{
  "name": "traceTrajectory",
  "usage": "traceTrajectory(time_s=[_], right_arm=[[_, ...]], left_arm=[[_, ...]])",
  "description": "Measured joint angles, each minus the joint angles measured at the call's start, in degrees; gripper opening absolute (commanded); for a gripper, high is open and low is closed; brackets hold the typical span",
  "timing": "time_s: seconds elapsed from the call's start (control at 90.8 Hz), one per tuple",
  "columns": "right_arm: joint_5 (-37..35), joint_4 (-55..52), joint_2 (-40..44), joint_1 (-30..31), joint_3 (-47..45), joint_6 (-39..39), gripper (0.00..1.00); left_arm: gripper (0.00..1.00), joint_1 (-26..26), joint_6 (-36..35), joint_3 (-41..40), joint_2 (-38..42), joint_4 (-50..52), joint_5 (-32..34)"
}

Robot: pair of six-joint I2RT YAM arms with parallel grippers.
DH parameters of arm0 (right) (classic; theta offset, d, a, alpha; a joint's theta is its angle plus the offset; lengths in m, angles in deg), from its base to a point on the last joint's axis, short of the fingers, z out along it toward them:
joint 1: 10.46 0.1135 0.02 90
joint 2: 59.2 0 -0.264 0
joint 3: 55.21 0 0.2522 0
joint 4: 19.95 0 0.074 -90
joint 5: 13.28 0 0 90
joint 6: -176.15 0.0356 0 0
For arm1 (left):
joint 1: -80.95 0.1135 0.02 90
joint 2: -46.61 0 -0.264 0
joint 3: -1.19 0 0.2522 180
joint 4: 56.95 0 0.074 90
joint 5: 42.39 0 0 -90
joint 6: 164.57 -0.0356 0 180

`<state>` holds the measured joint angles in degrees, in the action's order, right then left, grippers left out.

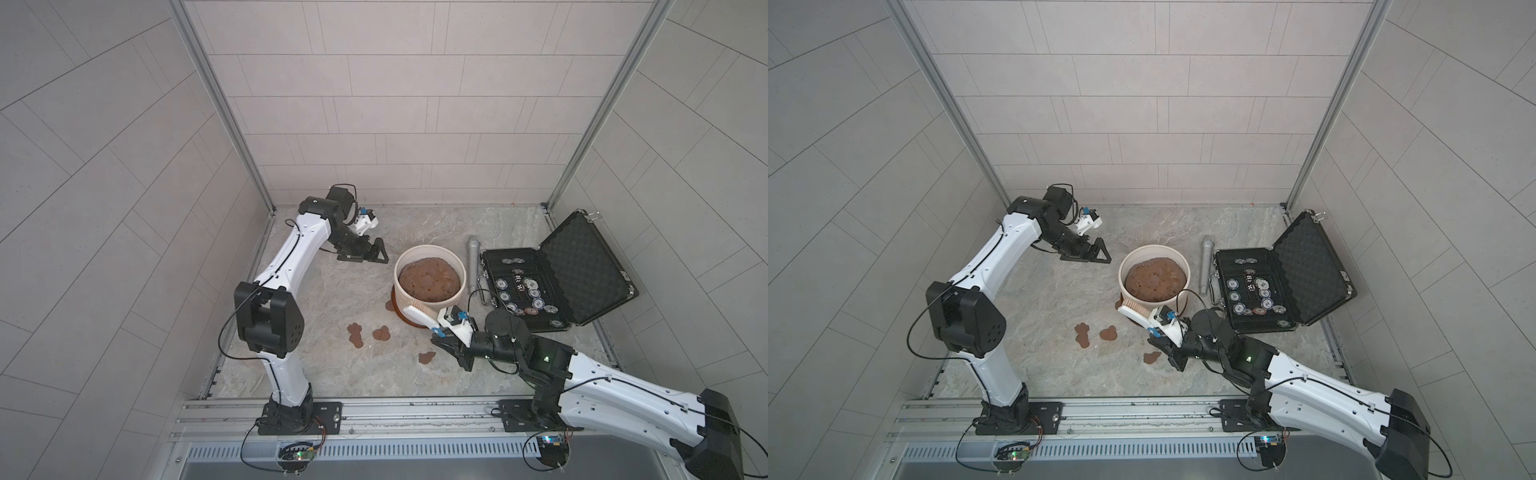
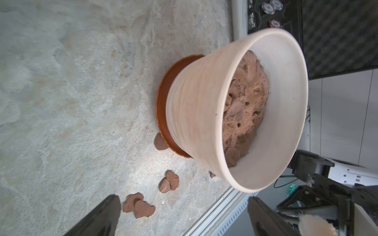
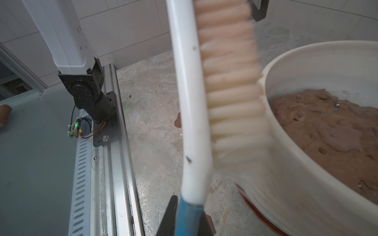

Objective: Scrub the dried mud off the ceramic pot
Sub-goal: Brush off the soil from the pot, then place the brush at the center of the board.

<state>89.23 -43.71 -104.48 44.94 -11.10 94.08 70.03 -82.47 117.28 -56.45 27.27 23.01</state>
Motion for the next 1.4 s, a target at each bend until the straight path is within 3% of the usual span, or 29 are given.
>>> traceTrajectory(time_s=[0.121, 0.286, 0.429, 0.594, 0.892, 1.398], right_arm=[[-1.6, -3.5, -3.0, -5.5, 7.5, 9.3, 0.00], [-2.6, -10.2, -7.1, -17.2, 19.3, 25.6, 0.00], [-2.3, -15.7, -7.6, -25.9, 23.4, 31.1, 0.00], [-6.0, -22.4, -15.3, -33.6, 28.7, 29.3, 0.00], [-12.3, -25.1, -37.9, -35.2, 37.0, 19.5, 0.00], [-11.6, -22.9, -73.9, -39.1, 67.3, 12.6, 0.00]], left_arm=[[1.00, 5.3, 2.3, -2.4, 3.3, -3.1, 0.7], [1.00, 11.0, 5.6, -10.2, 9.9, -9.9, 3.6], [1.00, 12.0, 7.8, -19.8, 15.9, -17.0, 7.7], [1.00, 12.1, 9.3, -27.3, 18.8, -23.5, 12.1], [1.00, 12.4, 10.3, -30.8, 19.1, -28.8, 14.8], [1.00, 12.5, 11.1, -40.9, 19.1, -38.9, 19.1]])
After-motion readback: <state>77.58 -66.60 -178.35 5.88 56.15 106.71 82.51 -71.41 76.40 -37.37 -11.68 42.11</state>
